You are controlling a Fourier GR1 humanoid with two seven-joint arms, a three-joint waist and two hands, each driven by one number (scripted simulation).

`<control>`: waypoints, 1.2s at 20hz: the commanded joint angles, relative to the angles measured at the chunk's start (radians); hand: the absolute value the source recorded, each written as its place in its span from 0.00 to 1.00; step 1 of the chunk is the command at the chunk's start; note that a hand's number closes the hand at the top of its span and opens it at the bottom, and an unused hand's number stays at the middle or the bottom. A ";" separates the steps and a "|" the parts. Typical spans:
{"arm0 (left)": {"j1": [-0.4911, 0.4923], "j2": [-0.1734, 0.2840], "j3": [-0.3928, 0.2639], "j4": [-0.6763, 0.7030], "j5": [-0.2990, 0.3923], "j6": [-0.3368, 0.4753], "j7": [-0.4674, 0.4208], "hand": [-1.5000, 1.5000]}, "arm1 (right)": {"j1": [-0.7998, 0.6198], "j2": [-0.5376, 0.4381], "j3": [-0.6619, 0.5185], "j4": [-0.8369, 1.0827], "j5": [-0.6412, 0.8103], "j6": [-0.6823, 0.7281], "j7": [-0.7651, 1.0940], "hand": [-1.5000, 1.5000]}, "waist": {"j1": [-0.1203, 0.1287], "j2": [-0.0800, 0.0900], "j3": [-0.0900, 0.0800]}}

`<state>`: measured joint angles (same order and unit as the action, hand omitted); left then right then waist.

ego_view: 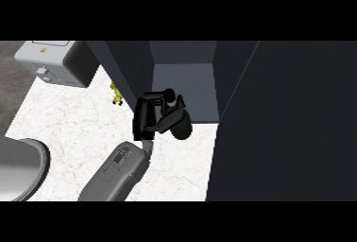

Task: Pick up the wine, place it into the cabinet and close the cabinet

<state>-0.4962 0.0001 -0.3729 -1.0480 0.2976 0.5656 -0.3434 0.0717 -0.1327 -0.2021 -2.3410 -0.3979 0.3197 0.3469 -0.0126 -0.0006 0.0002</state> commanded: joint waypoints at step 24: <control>-0.433 0.000 -0.050 0.645 0.439 -0.079 -0.242 1.00 | 0.025 -0.010 -0.016 -0.001 -0.097 0.054 -0.010 0.00 | -0.042 0.012 -0.001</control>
<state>-0.9250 0.0004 -0.3770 -0.4386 0.6900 0.4704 -0.5736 0.1028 -0.1124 -0.1944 -2.3372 -0.4378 0.3571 0.3159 -0.0471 0.0100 -0.0006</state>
